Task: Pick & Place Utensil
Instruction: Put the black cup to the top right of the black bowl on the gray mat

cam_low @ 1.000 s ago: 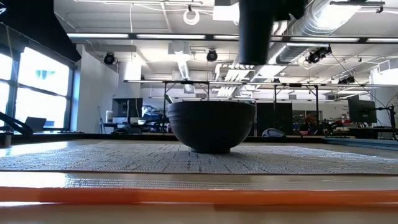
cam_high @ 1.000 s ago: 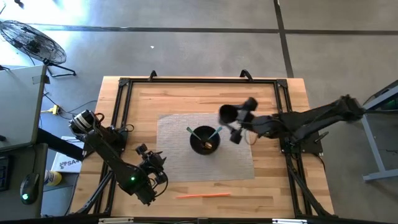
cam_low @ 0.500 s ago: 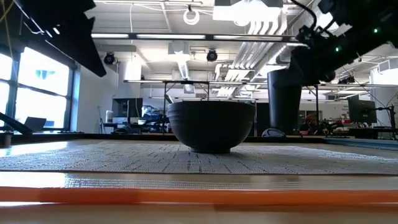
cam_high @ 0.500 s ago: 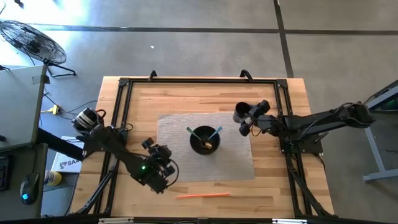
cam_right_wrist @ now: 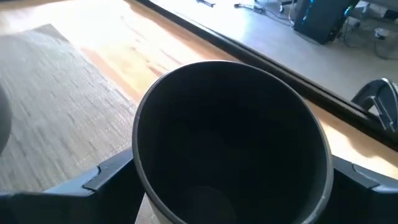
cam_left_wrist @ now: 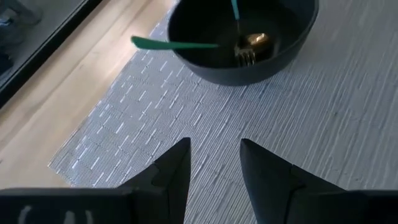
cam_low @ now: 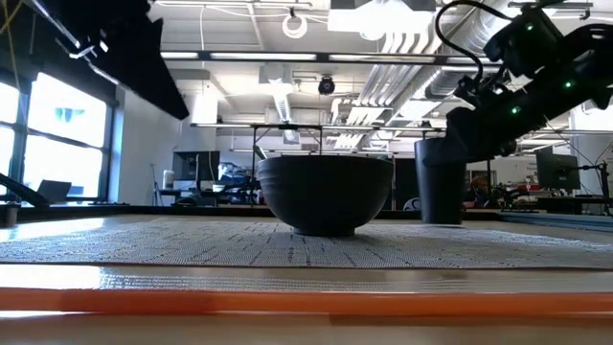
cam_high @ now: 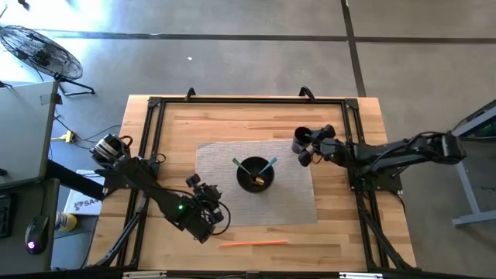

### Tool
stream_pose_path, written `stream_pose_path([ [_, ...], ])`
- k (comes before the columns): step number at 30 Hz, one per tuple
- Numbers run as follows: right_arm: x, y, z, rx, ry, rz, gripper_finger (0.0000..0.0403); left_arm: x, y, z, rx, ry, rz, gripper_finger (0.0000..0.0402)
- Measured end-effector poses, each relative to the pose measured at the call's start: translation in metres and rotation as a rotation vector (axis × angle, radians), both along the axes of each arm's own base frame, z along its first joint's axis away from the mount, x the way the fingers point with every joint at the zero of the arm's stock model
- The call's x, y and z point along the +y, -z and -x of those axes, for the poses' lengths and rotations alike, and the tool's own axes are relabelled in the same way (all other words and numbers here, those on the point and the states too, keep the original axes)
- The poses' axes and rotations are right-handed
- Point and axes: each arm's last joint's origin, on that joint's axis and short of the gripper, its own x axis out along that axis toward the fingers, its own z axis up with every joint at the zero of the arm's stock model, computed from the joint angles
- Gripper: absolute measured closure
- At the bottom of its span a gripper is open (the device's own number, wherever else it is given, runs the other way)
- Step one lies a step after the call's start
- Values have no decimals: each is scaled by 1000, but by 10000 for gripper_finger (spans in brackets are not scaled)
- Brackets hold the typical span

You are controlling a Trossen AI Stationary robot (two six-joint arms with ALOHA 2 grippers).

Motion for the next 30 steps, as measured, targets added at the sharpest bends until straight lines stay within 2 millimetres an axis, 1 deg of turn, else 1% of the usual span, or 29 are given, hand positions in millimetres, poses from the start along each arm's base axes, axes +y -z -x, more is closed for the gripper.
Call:
stream_pose_path([
  [11, -3, 4, -7, 5, -53, 23, 53, 7, 33, 9, -24, -20, 15, 266],
  [20, -2, 3, -8, 8, -74, 29, 8, 7, 36, 10, -21, -35, 44, 266],
  [27, 0, 9, -6, 43, -107, -42, 4, 7, 36, 10, -12, -34, 57, 266],
  [30, 0, 8, -6, 117, -89, -90, 4, 7, 36, 10, -12, -35, 58, 266],
])
